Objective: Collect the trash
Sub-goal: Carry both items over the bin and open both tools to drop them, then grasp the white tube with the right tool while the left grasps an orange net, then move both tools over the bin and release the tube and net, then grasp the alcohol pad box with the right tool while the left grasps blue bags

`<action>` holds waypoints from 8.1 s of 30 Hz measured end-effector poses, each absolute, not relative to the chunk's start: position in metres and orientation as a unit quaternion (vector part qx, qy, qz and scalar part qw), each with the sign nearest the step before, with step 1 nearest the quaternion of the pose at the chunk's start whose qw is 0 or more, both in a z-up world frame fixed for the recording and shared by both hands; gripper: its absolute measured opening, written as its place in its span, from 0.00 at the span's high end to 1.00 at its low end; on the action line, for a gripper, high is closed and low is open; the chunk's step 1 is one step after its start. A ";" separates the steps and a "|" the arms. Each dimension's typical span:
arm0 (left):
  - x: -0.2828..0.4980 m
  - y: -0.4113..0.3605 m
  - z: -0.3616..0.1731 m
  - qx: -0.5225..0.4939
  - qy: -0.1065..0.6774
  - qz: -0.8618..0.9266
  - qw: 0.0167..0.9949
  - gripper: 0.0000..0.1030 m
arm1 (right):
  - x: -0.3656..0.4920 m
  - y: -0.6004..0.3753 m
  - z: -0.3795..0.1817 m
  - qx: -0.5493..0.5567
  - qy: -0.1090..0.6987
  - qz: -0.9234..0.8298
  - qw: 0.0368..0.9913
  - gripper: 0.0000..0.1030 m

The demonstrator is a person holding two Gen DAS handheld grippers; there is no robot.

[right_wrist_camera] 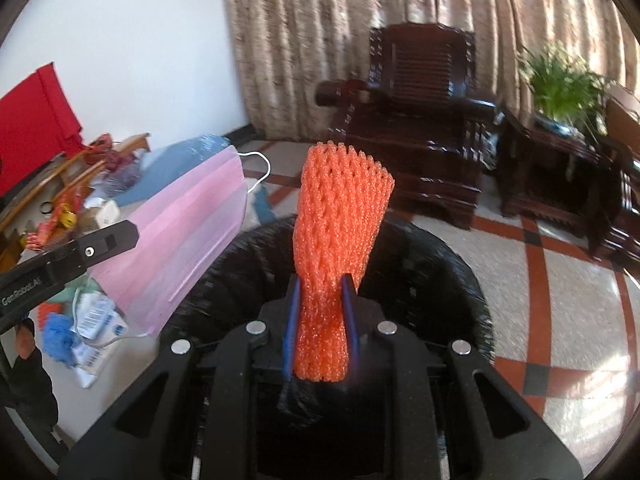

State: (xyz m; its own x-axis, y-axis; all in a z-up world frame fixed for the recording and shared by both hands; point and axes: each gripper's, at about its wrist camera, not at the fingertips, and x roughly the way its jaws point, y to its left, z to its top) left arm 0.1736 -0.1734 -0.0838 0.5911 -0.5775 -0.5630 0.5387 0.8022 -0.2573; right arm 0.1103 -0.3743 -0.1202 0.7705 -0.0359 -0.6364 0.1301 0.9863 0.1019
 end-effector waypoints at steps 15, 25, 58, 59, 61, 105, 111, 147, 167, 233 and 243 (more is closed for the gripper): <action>0.171 -0.154 -0.096 -0.022 0.334 -0.288 0.897 0.37 | 0.098 -0.371 -0.141 0.073 0.343 -0.089 0.932 0.08; 0.133 -0.022 -0.070 -0.009 0.272 -0.143 0.951 0.26 | 0.101 -0.288 -0.102 0.073 0.304 -0.003 0.950 0.06; 0.138 0.160 -0.128 -0.041 0.285 0.052 0.956 0.26 | 0.217 -0.066 -0.184 -0.033 0.414 0.090 0.905 0.17; 0.139 0.161 -0.130 -0.040 0.286 0.052 0.956 0.26 | 0.219 -0.065 -0.187 -0.033 0.419 0.090 0.903 0.19; 0.143 0.162 -0.134 -0.038 0.290 0.052 0.955 0.26 | 0.221 -0.064 -0.191 -0.034 0.427 0.094 0.899 0.23; 0.162 0.179 -0.113 -0.065 0.301 0.033 0.951 0.75 | 0.194 -0.083 -0.130 0.013 0.378 0.173 0.909 0.57; 0.154 0.155 -0.082 -0.058 0.283 0.013 0.957 0.75 | 0.181 -0.093 -0.095 0.018 0.342 0.179 0.922 0.57; 0.181 -0.126 -0.060 -0.012 0.257 -0.223 0.940 0.75 | 0.121 -0.330 -0.060 0.042 0.284 -0.012 0.958 0.57; 0.203 -0.180 -0.090 0.001 0.299 -0.254 0.920 0.24 | 0.129 -0.376 -0.111 0.029 0.317 -0.092 0.943 0.16; 0.112 0.128 -0.154 -0.020 0.323 0.037 0.945 0.16 | 0.131 -0.098 -0.168 -0.132 0.359 0.084 0.920 0.06; 0.110 0.139 -0.152 -0.025 0.317 0.054 0.947 0.16 | 0.147 -0.076 -0.167 -0.060 0.369 0.090 0.923 0.06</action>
